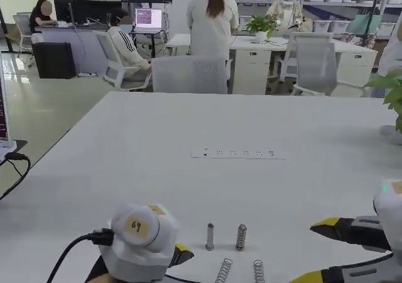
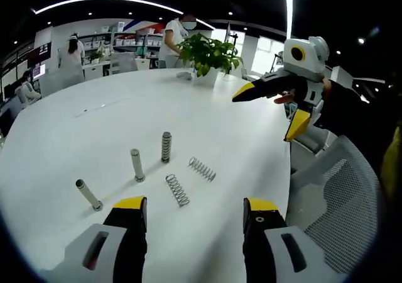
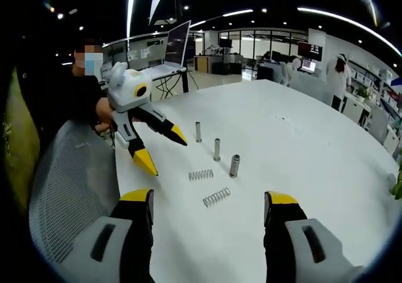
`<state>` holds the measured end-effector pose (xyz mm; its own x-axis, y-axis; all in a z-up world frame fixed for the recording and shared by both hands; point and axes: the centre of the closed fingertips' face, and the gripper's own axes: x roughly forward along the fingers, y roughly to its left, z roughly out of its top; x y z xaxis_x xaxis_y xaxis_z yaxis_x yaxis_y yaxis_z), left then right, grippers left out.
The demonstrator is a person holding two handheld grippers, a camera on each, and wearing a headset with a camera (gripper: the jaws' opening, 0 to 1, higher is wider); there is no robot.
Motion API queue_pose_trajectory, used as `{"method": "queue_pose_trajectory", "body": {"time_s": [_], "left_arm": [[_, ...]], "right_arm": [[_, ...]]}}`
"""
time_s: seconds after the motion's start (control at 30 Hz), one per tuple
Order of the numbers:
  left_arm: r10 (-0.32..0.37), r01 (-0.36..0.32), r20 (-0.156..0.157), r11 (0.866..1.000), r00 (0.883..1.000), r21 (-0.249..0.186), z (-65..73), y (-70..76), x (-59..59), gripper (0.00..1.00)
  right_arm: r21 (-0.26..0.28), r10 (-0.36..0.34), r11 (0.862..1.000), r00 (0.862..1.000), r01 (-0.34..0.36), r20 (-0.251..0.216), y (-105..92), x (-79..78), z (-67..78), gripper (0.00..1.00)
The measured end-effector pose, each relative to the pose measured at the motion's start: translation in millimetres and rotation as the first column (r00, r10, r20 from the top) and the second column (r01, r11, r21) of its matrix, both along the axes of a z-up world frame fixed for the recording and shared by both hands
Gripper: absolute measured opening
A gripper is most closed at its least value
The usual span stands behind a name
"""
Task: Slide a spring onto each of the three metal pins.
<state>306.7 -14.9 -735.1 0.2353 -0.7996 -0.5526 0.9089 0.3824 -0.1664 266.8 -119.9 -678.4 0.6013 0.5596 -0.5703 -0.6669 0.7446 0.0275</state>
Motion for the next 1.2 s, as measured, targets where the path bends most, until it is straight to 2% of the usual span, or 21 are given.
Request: {"method": "queue_pose_trajectory", "body": {"time_s": [0.07,0.23,0.4,0.5,1.0,1.2], "left_arm": [[0.011,-0.011,-0.008,1.000,1.000,0.004,-3.7,-1.8,1.7,0.57],[0.011,-0.011,-0.006,1.000,1.000,0.018,-12.3,-8.6,1.9,0.55],[0.016,-0.016,0.016,0.999,1.000,0.041,-19.4,-12.3,4.3,0.52],[0.023,-0.024,0.017,0.998,1.000,0.051,-23.6,-13.2,6.6,0.50],[0.063,-0.069,0.057,0.993,0.996,0.097,-39.6,-17.4,18.7,0.37],[0.089,-0.094,0.058,0.990,0.994,0.102,-44.6,-15.7,22.9,0.33]], "right_arm": [[0.018,-0.006,1.000,1.000,0.006,0.009,0.3,0.9,1.0,0.74],[0.032,-0.012,0.999,1.000,0.011,0.012,0.5,0.4,0.7,0.79],[0.050,-0.025,0.998,0.999,0.024,0.022,-0.2,0.7,1.0,0.86],[0.068,-0.034,0.997,0.999,0.032,0.028,0.2,1.1,0.8,0.90],[0.093,-0.043,0.995,0.999,0.040,0.027,1.1,0.8,-1.0,0.97],[0.099,-0.043,0.994,0.999,0.041,0.018,2.6,0.9,-4.1,0.99]]}}
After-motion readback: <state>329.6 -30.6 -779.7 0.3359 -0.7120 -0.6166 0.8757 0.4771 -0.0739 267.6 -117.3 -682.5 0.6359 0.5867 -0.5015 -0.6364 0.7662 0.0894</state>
